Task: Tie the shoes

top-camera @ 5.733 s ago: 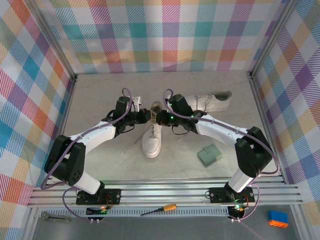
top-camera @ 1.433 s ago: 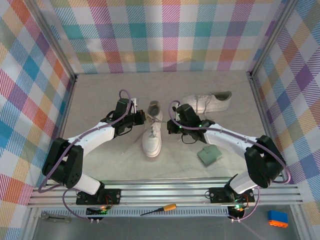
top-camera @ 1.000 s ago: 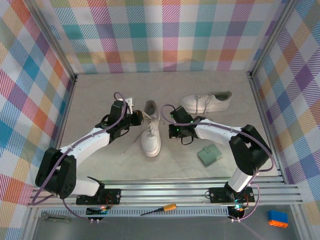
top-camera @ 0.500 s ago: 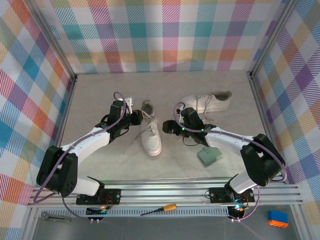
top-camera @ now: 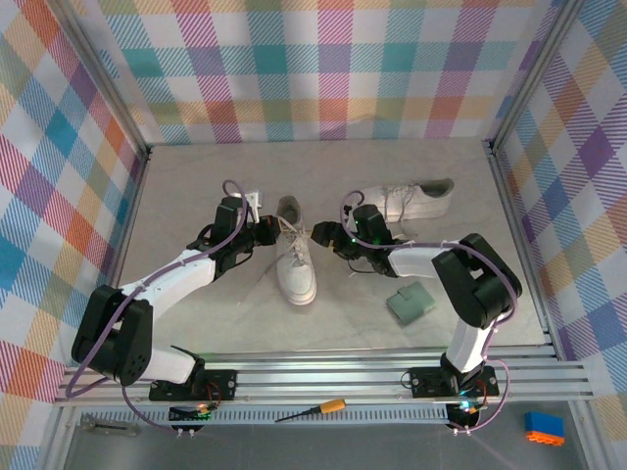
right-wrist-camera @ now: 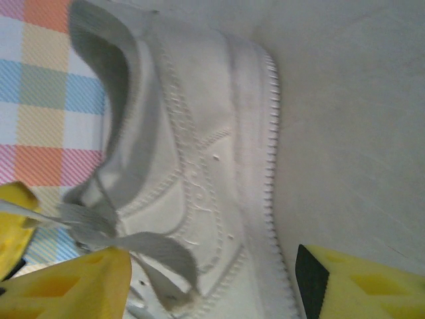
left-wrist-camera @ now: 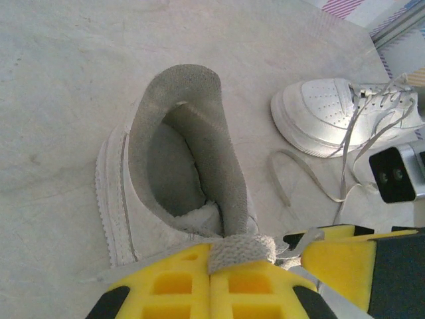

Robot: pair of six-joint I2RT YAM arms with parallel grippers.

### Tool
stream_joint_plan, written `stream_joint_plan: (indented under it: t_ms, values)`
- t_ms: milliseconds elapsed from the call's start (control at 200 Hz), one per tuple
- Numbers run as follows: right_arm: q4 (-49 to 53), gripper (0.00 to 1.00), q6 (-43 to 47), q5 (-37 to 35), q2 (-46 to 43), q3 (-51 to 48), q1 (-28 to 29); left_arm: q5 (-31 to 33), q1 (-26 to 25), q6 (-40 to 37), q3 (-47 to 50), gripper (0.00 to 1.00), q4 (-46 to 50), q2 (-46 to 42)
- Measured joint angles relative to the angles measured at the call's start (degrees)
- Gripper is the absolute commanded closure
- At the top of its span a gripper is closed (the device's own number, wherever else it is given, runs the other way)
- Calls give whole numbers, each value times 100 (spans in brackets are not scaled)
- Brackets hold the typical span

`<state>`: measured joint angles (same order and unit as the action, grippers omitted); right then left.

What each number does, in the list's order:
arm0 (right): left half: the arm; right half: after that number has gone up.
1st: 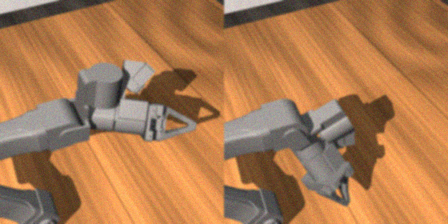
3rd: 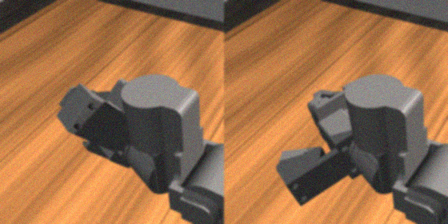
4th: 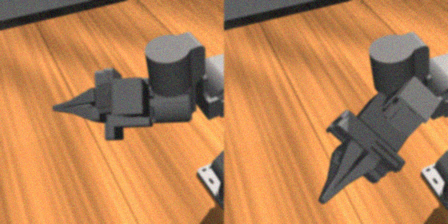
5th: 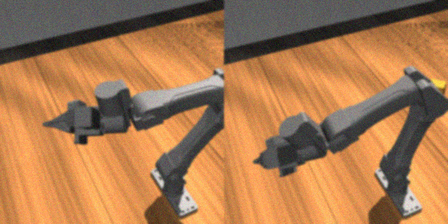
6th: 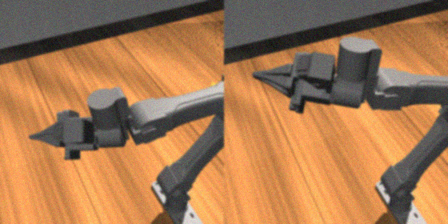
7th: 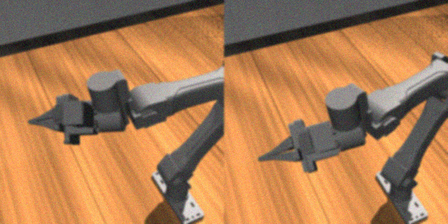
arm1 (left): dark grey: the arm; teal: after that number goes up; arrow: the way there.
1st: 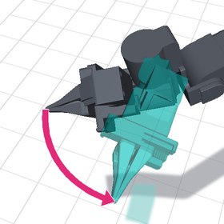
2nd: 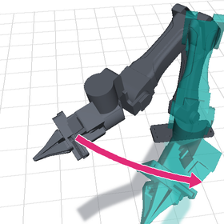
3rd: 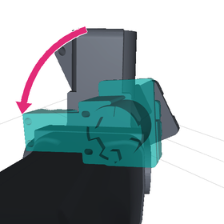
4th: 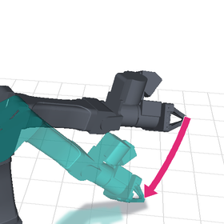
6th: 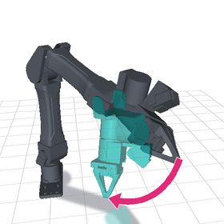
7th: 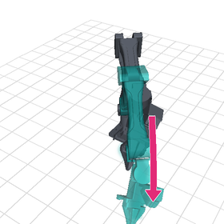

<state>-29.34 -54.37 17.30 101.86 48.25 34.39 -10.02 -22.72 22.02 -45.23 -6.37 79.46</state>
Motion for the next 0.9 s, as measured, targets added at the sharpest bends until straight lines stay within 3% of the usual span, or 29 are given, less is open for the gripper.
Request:
stream_joint_plan:
  t_ms: [280,380,470,560,900]
  values:
    - [-560,58,-393,166,328,52,0,-39,0,0,0,100,-2,0]
    - [-634,58,-487,168,372,55,0,-42,0,0,0,100,0,0]
    - [-791,49,-603,166,424,63,0,-44,0,0,0,100,0,0]
    - [-929,48,-719,166,474,66,0,-44,-2,0,0,100,0,0]
    - [-1707,70,-1425,166,769,68,2,-50,0,0,0,100,0,0]
